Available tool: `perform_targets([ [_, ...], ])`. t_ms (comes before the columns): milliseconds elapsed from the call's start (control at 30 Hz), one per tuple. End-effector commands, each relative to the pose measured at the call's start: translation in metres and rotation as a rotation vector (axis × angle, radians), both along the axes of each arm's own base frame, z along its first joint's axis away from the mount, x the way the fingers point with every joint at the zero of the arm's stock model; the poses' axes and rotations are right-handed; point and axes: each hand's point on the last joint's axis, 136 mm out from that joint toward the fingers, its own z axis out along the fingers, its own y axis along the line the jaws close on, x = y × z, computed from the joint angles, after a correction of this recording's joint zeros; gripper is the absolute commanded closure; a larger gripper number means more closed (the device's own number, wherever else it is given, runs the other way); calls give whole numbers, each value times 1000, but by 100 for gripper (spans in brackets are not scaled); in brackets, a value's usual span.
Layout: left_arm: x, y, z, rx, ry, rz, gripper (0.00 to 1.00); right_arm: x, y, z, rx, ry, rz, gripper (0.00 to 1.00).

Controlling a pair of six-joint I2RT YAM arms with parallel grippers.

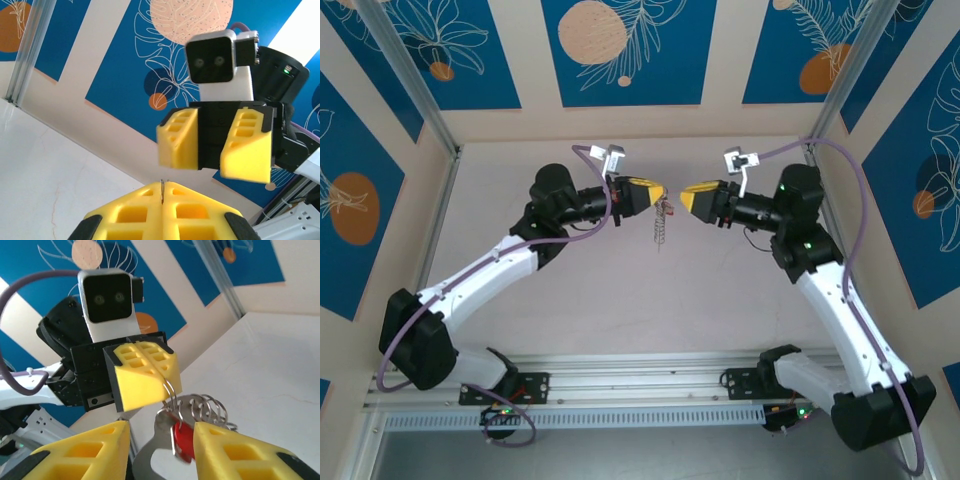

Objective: Put the keys on the keyring

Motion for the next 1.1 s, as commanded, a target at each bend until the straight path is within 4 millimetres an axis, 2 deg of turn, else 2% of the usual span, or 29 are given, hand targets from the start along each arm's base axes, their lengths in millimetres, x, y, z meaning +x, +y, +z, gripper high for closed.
perform_targets([
  [0,-12,7,22,-40,-70,12,100,-1,-12,-16,9,46,-82,61],
  [133,-16,12,28,-54,-85,21,100,0,-20,-35,42,77,-159,58],
  [233,-20,15,33,-64,-100,26,100,-5,-18,-40,77,74,-148,55],
  [467,-24,23,39,-72,-113,52,100,-20,6,-33,66,-7,-75,49],
  [600,-22,25,39,-92,-92,71,100,-21,15,-27,54,-45,-69,49],
  [1067,-16,50,61,-272,-82,206,100,-15,26,-16,50,-129,-105,49],
])
